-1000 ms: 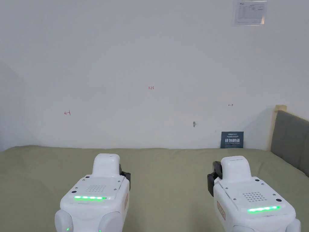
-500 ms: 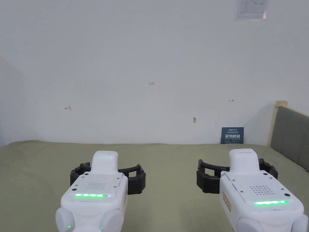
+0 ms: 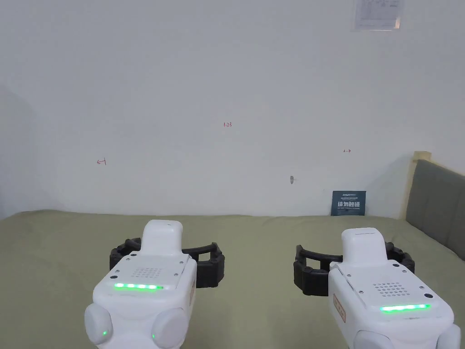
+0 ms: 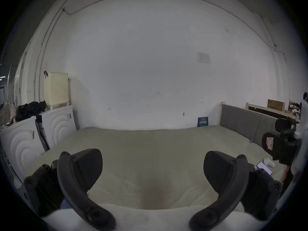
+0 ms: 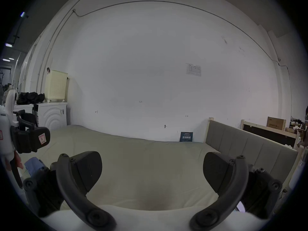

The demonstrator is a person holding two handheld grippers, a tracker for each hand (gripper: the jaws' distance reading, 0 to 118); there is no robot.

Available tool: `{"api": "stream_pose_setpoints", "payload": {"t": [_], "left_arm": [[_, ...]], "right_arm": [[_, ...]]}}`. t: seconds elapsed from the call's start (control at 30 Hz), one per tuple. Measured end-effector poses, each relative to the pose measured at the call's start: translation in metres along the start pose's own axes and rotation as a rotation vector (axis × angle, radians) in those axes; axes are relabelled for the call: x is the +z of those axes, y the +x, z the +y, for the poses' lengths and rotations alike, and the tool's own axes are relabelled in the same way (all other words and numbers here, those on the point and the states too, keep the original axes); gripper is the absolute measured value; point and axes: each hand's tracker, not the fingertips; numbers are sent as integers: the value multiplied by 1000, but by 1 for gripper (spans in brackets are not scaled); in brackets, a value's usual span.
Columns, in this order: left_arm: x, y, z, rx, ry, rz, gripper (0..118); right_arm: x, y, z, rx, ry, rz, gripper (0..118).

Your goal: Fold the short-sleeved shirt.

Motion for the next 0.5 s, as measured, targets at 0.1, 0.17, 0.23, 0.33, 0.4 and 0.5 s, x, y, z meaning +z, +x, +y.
{"api": "stream_pose_setpoints", "payload": {"t": [0.1,0.17,0.23,0.33,0.4,0.5], "left_arm": [[2,6,6,-13,7,75,118],[6,8,4,-82,85,82,118],[10,8,4,-102,104,30,118],[9,9,7,-90,84,24,118],[8,8,9,-76,74,64,118],[5,2,11,-44,26,46,118]], "right_arm": [[0,2,0,-8,0,0,118],[0,3,1,-10,0,-2,118],[0,3,2,-9,-6,1,118],[-1,2,3,-8,-4,4,118],[0,2,4,-12,-1,4,118],[1,1,4,-14,-5,14,118]]}}
